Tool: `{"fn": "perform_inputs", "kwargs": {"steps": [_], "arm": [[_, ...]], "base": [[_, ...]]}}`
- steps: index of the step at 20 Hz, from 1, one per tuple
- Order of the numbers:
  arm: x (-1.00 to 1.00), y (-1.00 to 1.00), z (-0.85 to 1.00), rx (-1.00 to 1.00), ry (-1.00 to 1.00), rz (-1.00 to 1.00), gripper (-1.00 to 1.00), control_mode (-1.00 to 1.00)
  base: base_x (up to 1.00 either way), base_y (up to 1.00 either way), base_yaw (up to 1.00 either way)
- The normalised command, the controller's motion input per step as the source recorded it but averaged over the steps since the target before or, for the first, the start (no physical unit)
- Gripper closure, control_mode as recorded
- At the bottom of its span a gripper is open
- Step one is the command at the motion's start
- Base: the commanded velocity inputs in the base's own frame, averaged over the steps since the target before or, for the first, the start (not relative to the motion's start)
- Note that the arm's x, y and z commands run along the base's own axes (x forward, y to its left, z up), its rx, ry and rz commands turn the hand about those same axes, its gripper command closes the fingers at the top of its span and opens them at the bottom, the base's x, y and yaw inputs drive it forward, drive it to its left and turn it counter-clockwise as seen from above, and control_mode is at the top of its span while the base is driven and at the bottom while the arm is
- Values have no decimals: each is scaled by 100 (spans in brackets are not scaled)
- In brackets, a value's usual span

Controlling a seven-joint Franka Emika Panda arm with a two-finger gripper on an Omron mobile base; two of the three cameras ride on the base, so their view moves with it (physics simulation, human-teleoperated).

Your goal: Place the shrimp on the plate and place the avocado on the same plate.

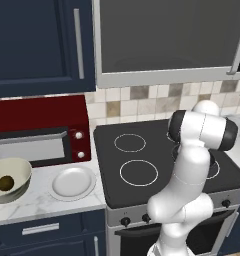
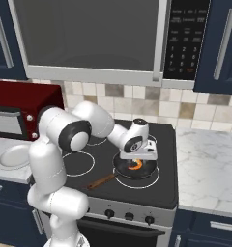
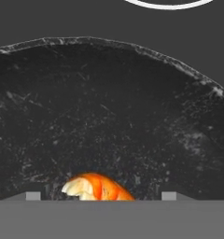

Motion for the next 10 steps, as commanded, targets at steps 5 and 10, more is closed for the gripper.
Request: {"fn": "perform_inputs", "kwargs": {"steps": [5, 10], "arm": [[0, 8, -40, 0, 1, 0, 100, -100], [-1, 2, -21, 0, 7, 1, 100, -100]], "base": [[0, 0, 0], [0, 0, 0]]}}
